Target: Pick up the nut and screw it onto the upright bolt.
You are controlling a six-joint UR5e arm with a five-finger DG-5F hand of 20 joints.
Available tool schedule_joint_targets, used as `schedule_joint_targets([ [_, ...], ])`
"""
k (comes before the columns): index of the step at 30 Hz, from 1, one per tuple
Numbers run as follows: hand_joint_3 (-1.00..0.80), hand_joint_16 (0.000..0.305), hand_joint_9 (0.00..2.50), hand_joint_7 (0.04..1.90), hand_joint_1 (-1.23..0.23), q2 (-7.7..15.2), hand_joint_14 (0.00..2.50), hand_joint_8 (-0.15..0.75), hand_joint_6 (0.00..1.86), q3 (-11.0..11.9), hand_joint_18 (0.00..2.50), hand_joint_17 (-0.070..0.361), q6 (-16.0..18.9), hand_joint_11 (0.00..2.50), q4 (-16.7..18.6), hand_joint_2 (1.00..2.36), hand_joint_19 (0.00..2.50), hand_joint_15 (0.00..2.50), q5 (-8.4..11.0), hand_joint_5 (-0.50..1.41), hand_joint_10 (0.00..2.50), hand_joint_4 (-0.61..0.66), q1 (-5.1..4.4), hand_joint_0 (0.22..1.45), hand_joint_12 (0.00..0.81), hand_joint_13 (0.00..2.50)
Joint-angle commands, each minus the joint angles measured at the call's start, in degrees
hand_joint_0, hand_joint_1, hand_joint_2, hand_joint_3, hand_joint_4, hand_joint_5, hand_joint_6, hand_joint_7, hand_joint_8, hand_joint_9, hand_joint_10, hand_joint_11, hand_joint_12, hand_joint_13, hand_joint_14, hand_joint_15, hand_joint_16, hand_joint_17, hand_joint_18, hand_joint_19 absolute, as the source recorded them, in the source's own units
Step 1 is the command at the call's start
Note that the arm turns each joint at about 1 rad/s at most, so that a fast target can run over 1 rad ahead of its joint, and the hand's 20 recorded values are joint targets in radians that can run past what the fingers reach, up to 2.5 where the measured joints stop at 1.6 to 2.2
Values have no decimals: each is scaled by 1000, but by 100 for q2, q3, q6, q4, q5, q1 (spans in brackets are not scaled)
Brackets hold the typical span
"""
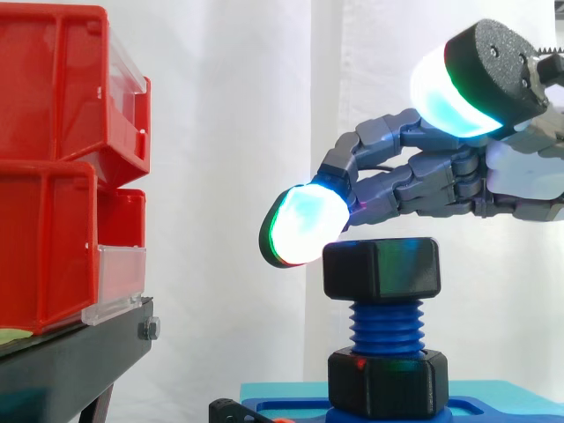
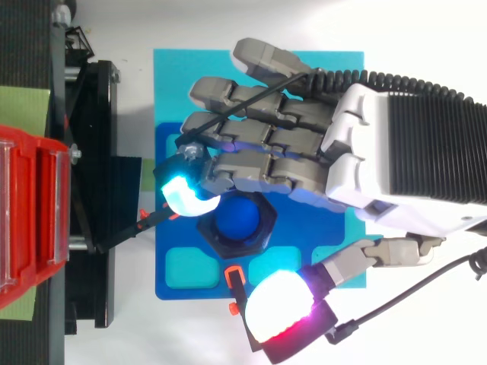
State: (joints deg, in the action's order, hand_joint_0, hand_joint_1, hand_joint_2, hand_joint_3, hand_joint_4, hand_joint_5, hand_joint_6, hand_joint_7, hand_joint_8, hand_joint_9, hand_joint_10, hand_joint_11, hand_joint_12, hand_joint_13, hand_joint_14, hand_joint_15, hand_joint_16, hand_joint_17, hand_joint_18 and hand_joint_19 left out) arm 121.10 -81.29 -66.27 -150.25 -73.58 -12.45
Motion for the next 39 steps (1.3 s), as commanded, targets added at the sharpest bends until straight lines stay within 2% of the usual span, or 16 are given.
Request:
schedule_joint_targets([
  [1,-500,48,417,791,-155,10,0,272,503,-1,0,107,0,0,-13,1000,0,0,-7,-155,0,206,14,447,362,36],
  [15,-500,42,557,1045,-180,10,0,288,504,-1,0,95,0,0,-93,1000,0,0,-25,-98,0,282,67,465,350,174],
  [22,-500,38,663,1232,-192,-8,0,296,504,-1,0,86,0,0,-93,1000,0,0,-86,-54,0,260,129,479,333,271],
  [29,-500,34,748,1343,-230,10,0,298,503,-1,0,77,0,0,-66,1000,0,0,-262,-28,0,239,225,491,319,332],
  [34,-500,32,840,1427,-259,10,0,300,501,-1,0,71,0,0,-66,1000,0,0,-288,4,0,212,261,495,308,407],
  [39,-500,27,1063,1438,-273,10,0,269,501,-10,160,61,0,0,-93,1000,0,0,-315,47,0,160,313,503,286,536],
])
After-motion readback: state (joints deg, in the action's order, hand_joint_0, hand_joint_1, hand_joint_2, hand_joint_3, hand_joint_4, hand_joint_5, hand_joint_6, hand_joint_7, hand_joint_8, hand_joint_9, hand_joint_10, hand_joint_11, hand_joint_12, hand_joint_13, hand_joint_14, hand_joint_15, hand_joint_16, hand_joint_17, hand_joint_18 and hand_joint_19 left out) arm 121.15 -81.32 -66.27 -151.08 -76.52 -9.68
